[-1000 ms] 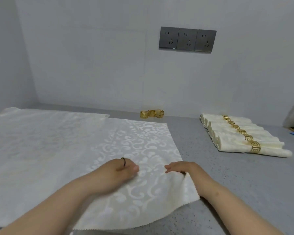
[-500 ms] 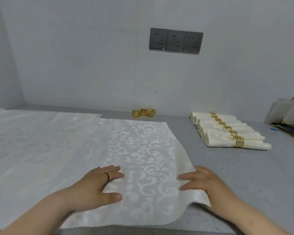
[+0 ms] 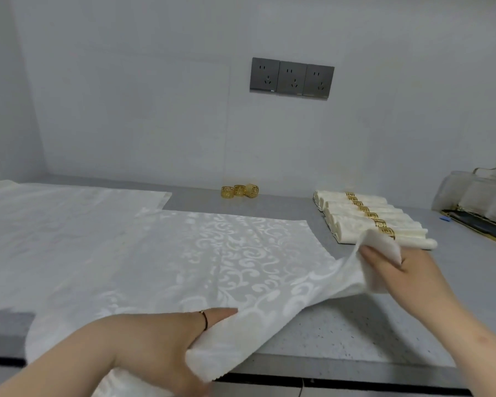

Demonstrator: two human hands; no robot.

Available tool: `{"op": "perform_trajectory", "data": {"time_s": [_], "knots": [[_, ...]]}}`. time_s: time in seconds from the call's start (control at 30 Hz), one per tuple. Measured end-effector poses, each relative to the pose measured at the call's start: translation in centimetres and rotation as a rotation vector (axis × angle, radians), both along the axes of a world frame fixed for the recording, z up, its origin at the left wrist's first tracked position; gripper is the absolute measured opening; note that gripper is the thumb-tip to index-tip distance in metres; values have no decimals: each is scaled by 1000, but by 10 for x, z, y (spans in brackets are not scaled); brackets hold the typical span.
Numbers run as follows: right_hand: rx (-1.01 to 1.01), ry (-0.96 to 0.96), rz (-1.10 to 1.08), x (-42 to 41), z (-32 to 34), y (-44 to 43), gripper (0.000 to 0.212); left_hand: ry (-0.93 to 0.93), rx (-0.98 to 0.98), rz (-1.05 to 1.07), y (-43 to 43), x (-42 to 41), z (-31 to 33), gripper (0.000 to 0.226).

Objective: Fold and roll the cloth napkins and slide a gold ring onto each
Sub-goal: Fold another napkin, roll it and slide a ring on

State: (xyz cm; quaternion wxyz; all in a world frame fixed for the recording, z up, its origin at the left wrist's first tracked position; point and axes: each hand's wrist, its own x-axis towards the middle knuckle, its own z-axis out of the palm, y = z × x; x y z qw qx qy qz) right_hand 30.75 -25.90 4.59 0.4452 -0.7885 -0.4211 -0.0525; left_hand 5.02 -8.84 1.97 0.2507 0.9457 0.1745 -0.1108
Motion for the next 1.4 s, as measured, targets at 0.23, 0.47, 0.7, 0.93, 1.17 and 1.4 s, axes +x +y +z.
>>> {"op": "perform_trajectory", "data": {"time_s": [0.23,0.47,0.7,0.93,1.17,1.4], "knots": [[113,228,-85,-7,14,-3,38,-477,418,426,-10,-10,3,41],[131,417,-118,8,19,-19,24,-366,213,439,46,-44,8,11],[159,605,-133,22,19,-34,51,-178,-302,306,76,-59,4,34],[-115,503,-263,46,0,22,43,-489,264,694,117,-9,3,23],[-193,489,-259,74,-33,62,26,-234,35,543,119,-2,-25,62],[-402,234,-290,86,-45,77,36,-434,17,722,126,7,-31,54]]}}
